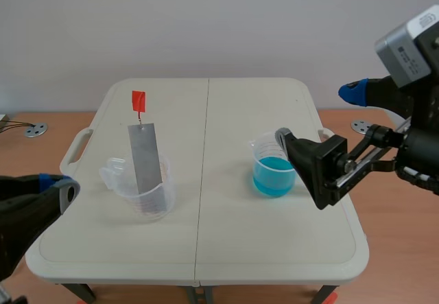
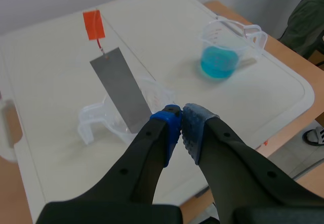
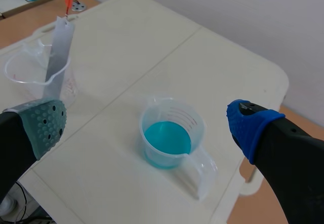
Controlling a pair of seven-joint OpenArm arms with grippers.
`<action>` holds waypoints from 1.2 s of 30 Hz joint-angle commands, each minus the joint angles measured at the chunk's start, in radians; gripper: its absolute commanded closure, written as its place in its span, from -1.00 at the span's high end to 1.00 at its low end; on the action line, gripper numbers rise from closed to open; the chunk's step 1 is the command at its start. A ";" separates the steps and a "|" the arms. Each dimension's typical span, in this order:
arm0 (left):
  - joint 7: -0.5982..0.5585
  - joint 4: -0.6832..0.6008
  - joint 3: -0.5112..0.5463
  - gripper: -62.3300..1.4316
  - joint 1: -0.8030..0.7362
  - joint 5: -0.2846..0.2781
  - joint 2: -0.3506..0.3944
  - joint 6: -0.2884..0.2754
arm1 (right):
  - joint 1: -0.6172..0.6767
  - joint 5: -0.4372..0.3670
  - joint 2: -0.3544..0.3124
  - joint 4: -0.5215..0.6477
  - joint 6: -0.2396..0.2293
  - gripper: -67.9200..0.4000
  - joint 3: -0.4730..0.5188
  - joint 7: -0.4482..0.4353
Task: Hold the metal plate by the orange handle, dip it into the blue solution, take it out and point at it, then put the plate back in the beaker on the left.
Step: 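Lift the metal plate out of the left beaker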
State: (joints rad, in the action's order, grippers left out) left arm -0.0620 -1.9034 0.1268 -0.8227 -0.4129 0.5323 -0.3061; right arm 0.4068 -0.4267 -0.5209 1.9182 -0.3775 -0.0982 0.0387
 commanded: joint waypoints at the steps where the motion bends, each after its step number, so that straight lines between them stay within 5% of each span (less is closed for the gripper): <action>1: -0.015 -0.012 0.003 -0.77 -0.070 0.005 0.003 0.013 | -0.029 -0.006 0.000 0.006 0.005 0.95 -0.013 -0.006; 14: -0.015 -0.008 0.048 -0.77 -0.449 0.175 0.003 0.191 | -0.222 0.001 0.024 -0.083 0.022 0.95 -0.146 0.027; 26: 0.068 0.051 0.053 -0.77 -0.494 0.174 0.013 0.211 | -0.377 0.001 0.189 -0.129 0.018 0.95 -0.226 0.249; 36: 0.109 0.079 0.053 -0.77 -0.494 0.171 0.034 0.207 | -0.514 0.000 0.286 -0.238 0.010 0.95 -0.292 0.319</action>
State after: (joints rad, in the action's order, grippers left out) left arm 0.0566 -1.8137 0.1783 -1.3132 -0.2359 0.5705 -0.0994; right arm -0.0853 -0.4187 -0.2390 1.6836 -0.3660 -0.3874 0.3683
